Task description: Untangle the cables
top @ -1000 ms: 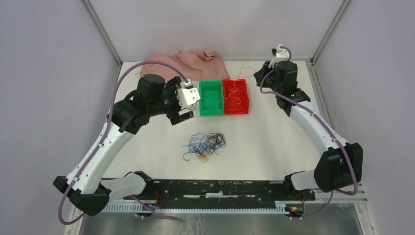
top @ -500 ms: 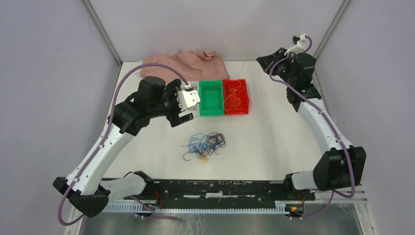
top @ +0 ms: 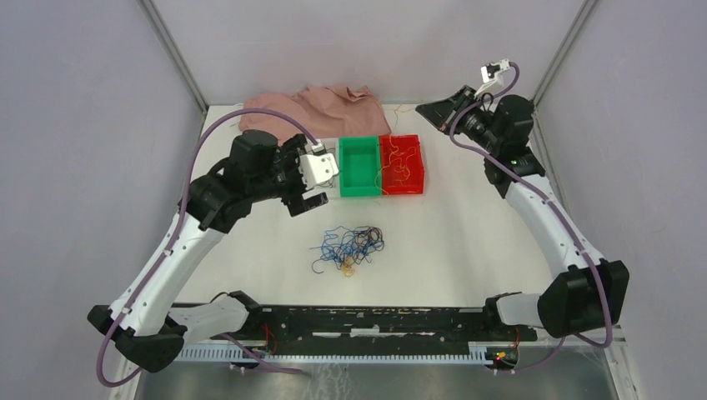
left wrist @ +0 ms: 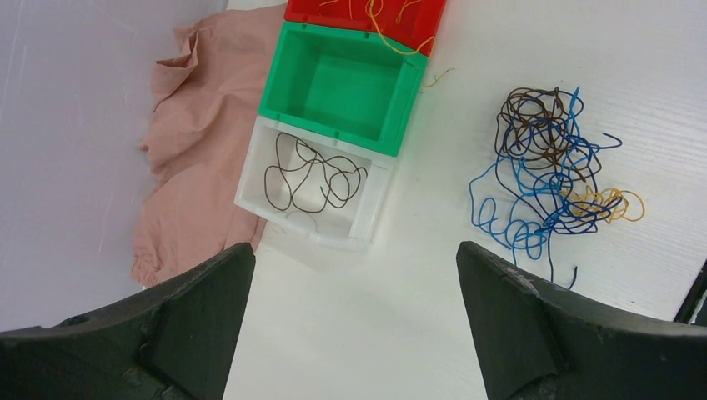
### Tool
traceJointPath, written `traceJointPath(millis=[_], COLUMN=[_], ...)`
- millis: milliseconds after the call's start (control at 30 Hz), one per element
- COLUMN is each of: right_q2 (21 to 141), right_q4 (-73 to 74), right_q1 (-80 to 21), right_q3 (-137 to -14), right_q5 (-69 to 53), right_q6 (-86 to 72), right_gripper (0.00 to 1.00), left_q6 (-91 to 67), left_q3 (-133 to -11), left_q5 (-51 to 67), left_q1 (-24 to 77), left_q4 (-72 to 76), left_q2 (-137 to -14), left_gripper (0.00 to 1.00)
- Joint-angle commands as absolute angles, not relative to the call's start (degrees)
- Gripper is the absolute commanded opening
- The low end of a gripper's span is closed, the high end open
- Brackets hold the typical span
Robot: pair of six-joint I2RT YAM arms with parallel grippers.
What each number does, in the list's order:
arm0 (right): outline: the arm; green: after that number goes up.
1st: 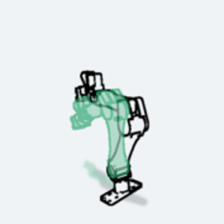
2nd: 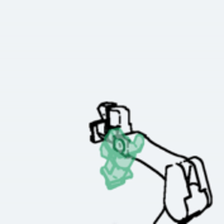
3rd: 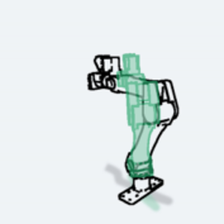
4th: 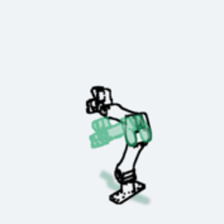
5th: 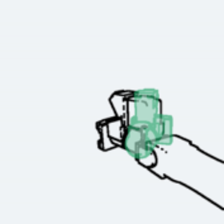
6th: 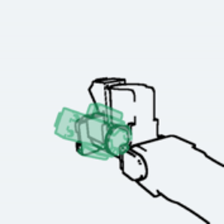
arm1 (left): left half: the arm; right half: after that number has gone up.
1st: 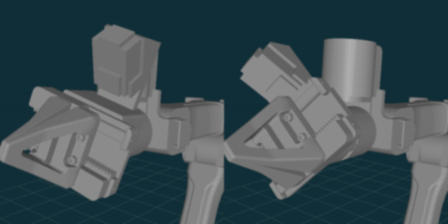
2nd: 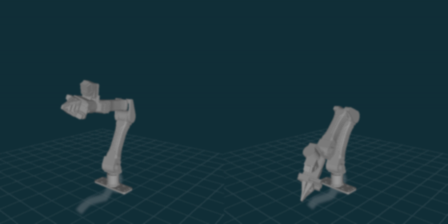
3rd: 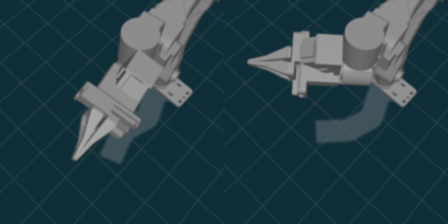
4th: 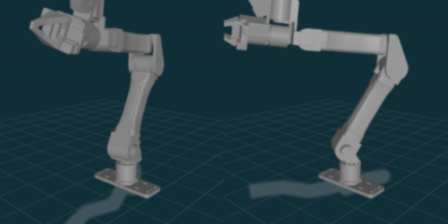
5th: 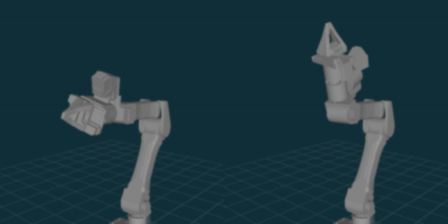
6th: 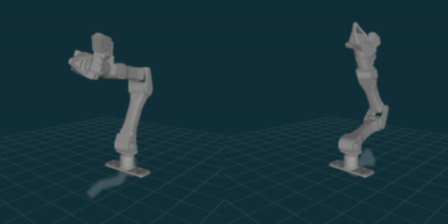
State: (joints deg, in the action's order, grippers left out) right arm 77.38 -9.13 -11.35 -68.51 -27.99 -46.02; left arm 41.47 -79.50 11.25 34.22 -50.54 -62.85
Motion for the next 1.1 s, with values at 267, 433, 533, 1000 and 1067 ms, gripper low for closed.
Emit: traceJointPath(millis=[267,433,533,1000,1067], right_q2=[67.8,67.4,68.7,67.1,67.4], right_q4=[-16.8,-9.1,1.6,16.4,15.2], right_q1=[-11.1,-10.6,-10.6,-28.1,-29.9], right_q3=[-79.3,-80.4,-80.9,-52.3,-49.4], right_q5=[-34.5,-30.5,-26.8,-1.1,2.0], right_q6=[-57.4,-50.9,-43.0,-24.1,-25.0], right_gripper=[0.00,0.00,0.00,0.71,0.78], left_q6=[39.6,39.5,39.6,39.8,39.9], left_q3=[-83.7,-83.9,-83.9,-82.1,-81.6], left_q5=[15.0,15.0,15.1,15.0,15.2], left_q1=[34.2,34.2,34.2,34.2,34.2], left_q4=[-50.3,-50.7,-50.8,-50.4,-50.1], left_q2=[-61.9,-61.4,-61.2,-61.1,-61.0], left_gripper=[0.94,0.93,0.93,0.98,0.99])
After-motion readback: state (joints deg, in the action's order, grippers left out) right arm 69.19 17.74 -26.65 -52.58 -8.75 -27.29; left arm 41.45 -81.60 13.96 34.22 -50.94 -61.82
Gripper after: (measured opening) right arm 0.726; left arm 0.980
